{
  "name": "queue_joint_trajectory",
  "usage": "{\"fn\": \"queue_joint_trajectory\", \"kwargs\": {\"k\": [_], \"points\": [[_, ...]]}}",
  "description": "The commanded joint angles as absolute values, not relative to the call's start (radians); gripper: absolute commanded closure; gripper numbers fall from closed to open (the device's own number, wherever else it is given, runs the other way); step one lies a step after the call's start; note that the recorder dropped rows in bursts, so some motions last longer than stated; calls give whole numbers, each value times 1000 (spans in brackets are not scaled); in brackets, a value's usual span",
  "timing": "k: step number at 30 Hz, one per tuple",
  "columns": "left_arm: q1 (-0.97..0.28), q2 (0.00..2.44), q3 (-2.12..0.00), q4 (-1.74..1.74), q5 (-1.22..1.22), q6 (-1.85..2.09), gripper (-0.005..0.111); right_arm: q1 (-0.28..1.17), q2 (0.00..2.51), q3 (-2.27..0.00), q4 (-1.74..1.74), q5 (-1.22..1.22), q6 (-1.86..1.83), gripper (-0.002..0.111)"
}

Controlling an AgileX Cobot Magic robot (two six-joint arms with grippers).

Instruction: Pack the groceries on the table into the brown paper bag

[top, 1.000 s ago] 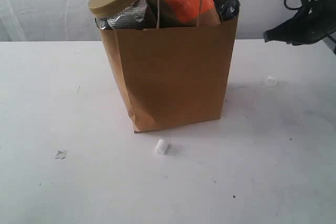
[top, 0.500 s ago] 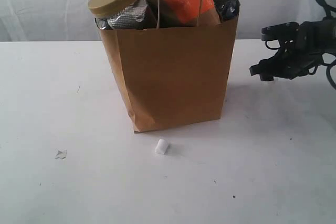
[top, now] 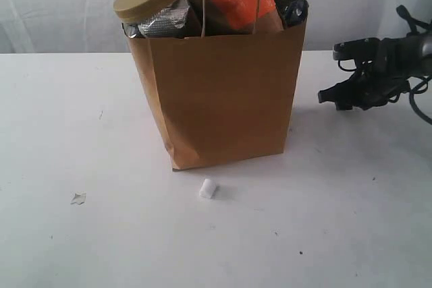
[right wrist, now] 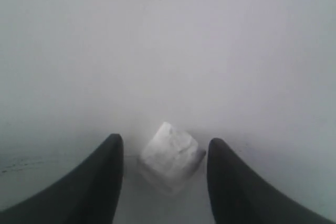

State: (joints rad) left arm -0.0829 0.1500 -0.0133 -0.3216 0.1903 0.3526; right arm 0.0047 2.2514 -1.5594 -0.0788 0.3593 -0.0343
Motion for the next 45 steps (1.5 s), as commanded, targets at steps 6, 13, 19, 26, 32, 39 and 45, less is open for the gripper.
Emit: {"fn": "queue_joint_trajectory", "kwargs": {"k": [6,13,19,26,32,39,45], "points": [[-89,145,-9,-333,188,347,107,-2,2249,-1562,-80,346,-29,98],[-89,145,-9,-333,188,347,107,0,2207,-1562,-82,456,-31,108],[-89,145,-9,-333,188,347,107,0,2050,-1562,-77,667,-98,108],[-89,145,-9,-333,188,347,107,-21,1859,-1583,186,707,-366,108],[-89,145,-9,-333,188,347,107,-133,1816,-1637,778,917,-823,108],[-89,145,-9,-333,188,347,107,-171,1816,-1653,1081,1142,-1088,108],[-89,145,-9,-333,188,347,107,-148,1816,-1653,1306,1182,-1238,108]]}}
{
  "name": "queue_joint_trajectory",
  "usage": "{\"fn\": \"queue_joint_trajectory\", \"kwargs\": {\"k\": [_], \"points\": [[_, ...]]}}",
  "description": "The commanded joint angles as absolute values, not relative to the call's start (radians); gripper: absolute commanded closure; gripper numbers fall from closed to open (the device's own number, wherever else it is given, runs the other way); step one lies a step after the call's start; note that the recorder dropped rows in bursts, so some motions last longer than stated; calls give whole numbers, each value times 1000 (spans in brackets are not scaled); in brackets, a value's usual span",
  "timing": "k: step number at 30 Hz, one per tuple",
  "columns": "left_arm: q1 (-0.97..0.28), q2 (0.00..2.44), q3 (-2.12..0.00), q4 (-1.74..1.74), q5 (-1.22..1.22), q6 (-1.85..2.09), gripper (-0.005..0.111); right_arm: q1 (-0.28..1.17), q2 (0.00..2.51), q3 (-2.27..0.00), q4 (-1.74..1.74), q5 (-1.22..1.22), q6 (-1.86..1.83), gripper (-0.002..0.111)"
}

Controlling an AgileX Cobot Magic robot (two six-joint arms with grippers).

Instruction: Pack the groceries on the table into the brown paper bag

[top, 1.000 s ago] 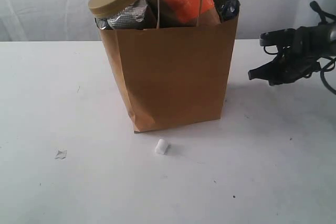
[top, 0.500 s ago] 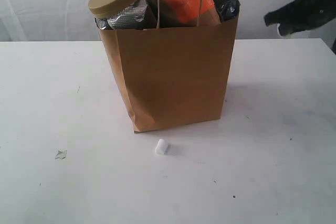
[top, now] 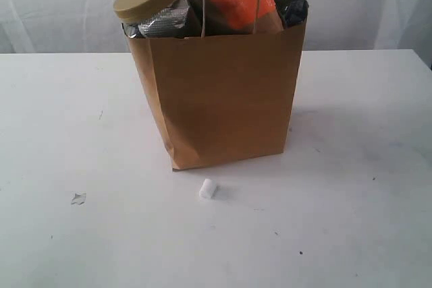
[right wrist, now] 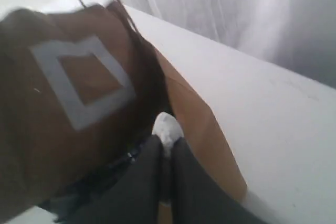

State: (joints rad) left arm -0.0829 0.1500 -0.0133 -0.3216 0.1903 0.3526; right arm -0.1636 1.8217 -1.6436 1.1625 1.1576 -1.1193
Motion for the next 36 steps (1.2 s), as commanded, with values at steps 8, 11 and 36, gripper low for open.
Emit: {"fn": "queue_joint_trajectory", "kwargs": {"k": [8,11,36], "points": [[-89,145,-9,-333,188,347,107,-40,1839,-1653,1309,1182,-1309,108],[-89,145,-9,-333,188,347,107,-10,1846,-1653,1261,1174,-1307,108],[-89,145,-9,-333,188,347,107,17,1816,-1653,1073,1047,-1305,53]]}}
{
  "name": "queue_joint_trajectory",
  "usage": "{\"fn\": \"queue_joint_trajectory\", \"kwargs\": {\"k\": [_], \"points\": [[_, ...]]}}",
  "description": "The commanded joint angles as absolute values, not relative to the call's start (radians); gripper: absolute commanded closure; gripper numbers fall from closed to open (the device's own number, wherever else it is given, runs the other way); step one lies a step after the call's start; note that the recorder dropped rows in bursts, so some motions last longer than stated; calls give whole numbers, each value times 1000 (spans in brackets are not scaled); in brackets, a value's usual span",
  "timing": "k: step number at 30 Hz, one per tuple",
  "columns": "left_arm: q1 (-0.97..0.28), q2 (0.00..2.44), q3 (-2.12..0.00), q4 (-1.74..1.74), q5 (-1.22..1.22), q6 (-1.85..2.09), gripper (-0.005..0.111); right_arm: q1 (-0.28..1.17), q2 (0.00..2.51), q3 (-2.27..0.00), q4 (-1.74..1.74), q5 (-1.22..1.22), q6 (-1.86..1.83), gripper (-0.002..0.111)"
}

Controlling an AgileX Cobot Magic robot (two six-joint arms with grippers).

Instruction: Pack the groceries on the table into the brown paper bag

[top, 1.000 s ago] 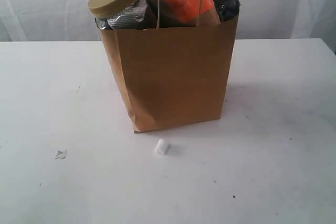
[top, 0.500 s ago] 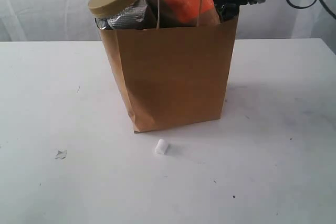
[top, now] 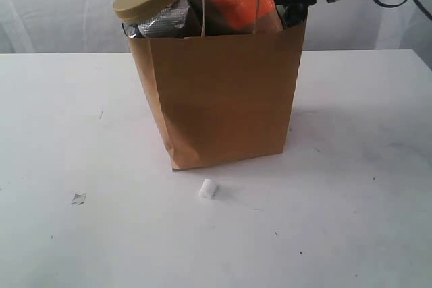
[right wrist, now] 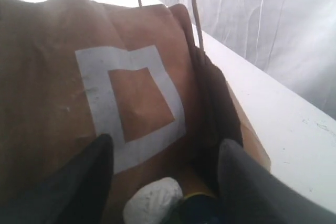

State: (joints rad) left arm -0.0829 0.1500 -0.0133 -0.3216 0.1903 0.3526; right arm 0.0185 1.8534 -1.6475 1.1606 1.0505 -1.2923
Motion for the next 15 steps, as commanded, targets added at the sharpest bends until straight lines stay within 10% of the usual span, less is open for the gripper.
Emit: {"fn": "queue_joint_trajectory", "kwargs": {"k": [1,10,15], "points": [[-89,145,-9,-333,188,347,107,17,1801,-1653,1017,1045,-1298,53],[-89,145,-9,-333,188,347,107,17,1556,-1653,363,1015,-695,53],[-89,145,-9,-333,188,347,107,23,1560,-1520,475,1221,-643,72]]}}
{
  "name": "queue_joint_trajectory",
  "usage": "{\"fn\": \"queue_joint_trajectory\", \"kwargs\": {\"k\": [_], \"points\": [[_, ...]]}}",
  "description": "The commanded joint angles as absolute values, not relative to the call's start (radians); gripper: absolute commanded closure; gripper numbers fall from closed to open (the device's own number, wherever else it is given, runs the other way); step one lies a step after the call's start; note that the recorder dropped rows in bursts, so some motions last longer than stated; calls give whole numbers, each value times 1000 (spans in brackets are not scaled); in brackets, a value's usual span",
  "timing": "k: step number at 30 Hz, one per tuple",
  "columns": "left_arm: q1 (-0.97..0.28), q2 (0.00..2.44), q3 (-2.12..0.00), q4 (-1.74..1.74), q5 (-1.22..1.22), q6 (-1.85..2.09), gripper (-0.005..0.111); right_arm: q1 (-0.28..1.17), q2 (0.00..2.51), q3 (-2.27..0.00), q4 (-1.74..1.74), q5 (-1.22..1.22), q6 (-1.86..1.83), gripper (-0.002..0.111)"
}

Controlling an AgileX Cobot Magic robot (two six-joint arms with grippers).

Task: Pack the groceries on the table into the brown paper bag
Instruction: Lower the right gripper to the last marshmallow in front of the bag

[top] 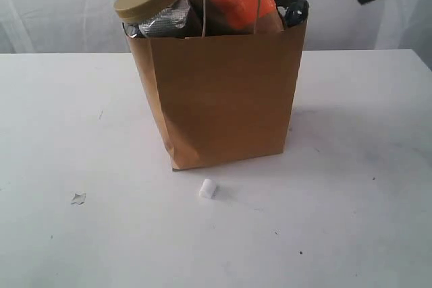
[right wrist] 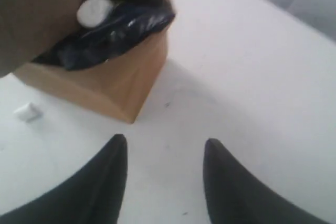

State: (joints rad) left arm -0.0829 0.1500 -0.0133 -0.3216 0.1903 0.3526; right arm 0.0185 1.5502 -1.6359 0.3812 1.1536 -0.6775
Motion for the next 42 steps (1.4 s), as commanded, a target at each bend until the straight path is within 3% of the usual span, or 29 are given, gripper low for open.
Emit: {"fn": "queue_joint_trajectory", "kwargs": {"k": [1,4,6,9,11,16,31,36,42], "points": [[-89,145,-9,-333,188,347,107,28,1567,-1479,512,1221,-648,73],[-89,145,-9,-333,188,347,107,115,1597,-1279,615,1221,-758,73],[-89,145,-9,-333,188,347,107,218,1618,-1197,664,1059,-835,73],[-89,145,-9,-333,188,347,107,392,1705,-1161,674,815,-970,71],[-89,145,-9,-333,188,347,107,440,1747,-1161,666,781,-998,66],[-89,145,-9,-333,188,347,107,498,1845,-1161,654,730,-1051,46],[-89,145,-9,-333,188,347,107,566,1991,-1161,654,503,-1183,46],[-89,145,-9,-333,188,347,107,566,2011,-1161,654,477,-1183,54],[-89,145,-9,-333,188,347,107,566,2011,-1163,671,463,-1165,78]]}}
